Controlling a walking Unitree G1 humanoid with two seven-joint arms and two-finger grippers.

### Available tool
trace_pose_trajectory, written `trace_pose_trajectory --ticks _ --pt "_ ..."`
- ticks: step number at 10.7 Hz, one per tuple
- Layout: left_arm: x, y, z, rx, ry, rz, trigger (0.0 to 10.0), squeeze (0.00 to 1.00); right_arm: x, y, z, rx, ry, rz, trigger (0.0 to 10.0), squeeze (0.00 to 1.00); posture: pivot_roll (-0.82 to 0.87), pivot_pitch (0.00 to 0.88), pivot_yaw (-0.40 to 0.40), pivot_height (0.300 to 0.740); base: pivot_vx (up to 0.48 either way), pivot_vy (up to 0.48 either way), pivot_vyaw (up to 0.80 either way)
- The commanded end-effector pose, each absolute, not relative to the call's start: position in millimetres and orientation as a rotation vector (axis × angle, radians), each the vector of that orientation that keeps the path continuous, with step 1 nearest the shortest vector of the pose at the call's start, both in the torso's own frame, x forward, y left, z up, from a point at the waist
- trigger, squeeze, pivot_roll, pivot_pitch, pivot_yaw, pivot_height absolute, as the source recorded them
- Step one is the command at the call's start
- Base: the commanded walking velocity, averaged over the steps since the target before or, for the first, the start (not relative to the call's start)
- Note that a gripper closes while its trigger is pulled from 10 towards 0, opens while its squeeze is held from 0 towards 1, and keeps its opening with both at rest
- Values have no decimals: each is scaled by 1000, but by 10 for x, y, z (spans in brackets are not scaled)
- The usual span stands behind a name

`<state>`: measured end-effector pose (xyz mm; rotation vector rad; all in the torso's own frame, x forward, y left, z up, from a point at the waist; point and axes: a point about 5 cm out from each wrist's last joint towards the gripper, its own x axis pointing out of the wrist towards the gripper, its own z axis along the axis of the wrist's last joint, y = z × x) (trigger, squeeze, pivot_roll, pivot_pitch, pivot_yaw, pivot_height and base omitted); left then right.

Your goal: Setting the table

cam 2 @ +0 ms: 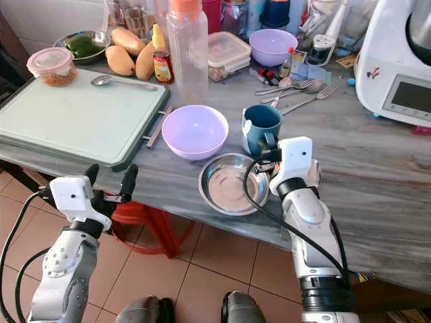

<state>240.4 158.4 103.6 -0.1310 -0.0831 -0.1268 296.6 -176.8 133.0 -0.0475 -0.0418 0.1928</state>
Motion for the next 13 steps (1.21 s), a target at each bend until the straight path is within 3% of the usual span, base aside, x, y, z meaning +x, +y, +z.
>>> trace_pose_trajectory --ticks 1,2,9,13 --pt "2407 1590 1055 -129 -85 -126 10000 0 2941 -1805 1319 -59 -35 192 10000 624 -55 143 16 740 0 0 0" --pt "2413 1587 1059 -129 -87 -128 10000 0 2939 -1826 1323 -72 -37 187 10000 1000 -55 142 15 740 0 0 0" --pt "2435 1580 1062 -127 -84 -132 10000 0 2862 -1812 1353 -112 -65 166 10000 1000 -59 140 19 740 0 0 0" --pt "2471 1581 1065 -128 -84 -128 10000 0 2696 -1789 1579 -165 -189 93 10000 1000 -67 135 20 740 0 0 0"
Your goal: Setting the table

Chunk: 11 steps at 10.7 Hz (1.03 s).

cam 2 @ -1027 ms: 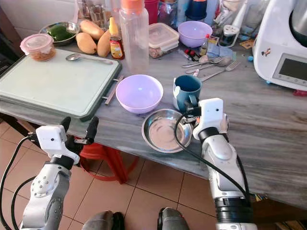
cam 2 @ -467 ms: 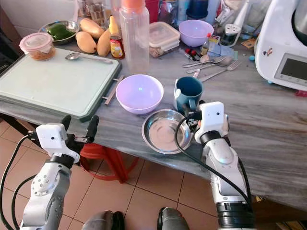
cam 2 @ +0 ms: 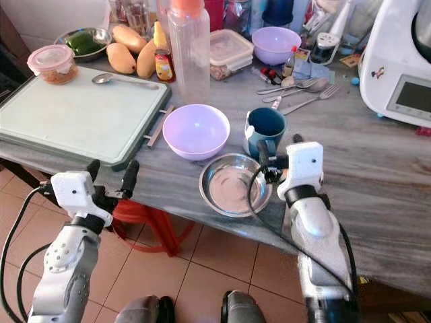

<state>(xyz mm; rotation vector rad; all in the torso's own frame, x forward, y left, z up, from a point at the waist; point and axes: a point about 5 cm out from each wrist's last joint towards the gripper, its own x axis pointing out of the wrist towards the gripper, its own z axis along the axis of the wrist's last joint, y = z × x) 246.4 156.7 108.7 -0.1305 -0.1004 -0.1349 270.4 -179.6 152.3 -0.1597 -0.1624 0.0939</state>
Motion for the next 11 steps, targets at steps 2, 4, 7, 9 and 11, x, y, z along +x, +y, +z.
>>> trace_pose_trajectory --ticks 2,4,7,9,11 --pt "2487 1578 1074 -129 -89 -130 10000 0 2627 -1732 1717 -234 -275 63 10000 1000 -70 129 20 740 0 0 0" --pt "2499 1577 1087 -128 -101 -117 10000 0 2599 -1720 1802 -300 -321 32 10000 294 -72 121 18 740 0 0 0" --pt "2609 1696 1115 -66 -90 53 10000 0 2643 -1617 1786 -373 -331 59 10000 0 -65 86 6 740 0 0 694" --pt "2639 1745 1082 -49 -75 107 10000 0 2676 -1544 1756 -350 -325 85 10000 0 -57 62 2 740 0 0 800" --pt "2650 1765 1052 -37 -62 131 10000 0 2697 -1488 1748 -347 -330 108 10000 0 -55 57 3 740 0 0 800"
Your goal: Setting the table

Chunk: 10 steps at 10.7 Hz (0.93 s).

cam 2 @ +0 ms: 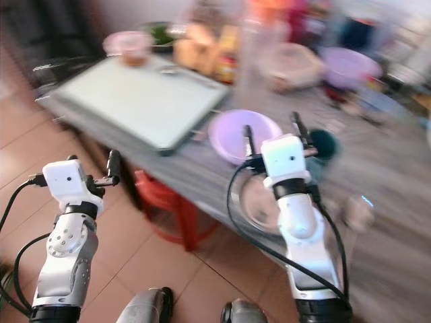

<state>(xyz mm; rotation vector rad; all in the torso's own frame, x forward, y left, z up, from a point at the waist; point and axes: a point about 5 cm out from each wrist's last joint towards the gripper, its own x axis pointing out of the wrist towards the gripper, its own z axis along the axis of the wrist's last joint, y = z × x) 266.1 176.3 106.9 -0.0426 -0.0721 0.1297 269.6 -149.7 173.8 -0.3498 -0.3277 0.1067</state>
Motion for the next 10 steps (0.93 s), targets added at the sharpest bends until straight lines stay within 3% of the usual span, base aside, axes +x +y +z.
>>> trace_pose_trajectory --ticks 1,10 --pt "2681 1811 1042 -38 -57 154 10000 0 2718 -1496 1759 -357 -341 117 10000 0 -53 58 2 740 0 0 800" --pt "2756 1916 1090 23 -79 205 10000 0 2803 -1488 1739 -325 -342 132 10000 0 -43 48 17 740 0 0 795"
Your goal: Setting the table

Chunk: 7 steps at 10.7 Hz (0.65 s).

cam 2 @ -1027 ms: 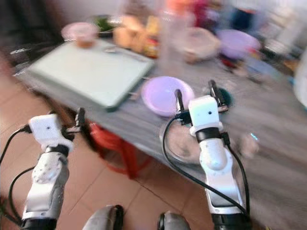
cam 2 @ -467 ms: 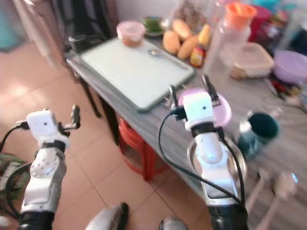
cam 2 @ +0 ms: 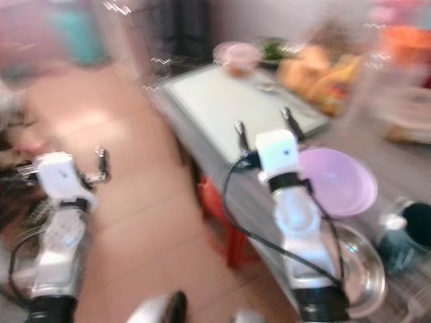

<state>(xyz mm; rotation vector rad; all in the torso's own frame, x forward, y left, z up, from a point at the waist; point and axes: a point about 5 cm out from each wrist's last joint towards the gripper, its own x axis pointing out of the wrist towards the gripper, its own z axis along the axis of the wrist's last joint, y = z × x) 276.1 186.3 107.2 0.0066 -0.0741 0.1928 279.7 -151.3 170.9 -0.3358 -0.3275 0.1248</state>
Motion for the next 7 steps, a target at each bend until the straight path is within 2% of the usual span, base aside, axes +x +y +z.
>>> trace_pose_trajectory --ticks 1,7 --pt "2756 1916 1090 23 -79 205 10000 0 2803 -1488 1739 -325 -342 132 10000 0 -43 48 17 740 0 0 788" --pt "2756 1916 1090 23 -79 205 10000 0 2803 -1488 1739 -325 -342 132 10000 0 -43 48 17 740 0 0 788"
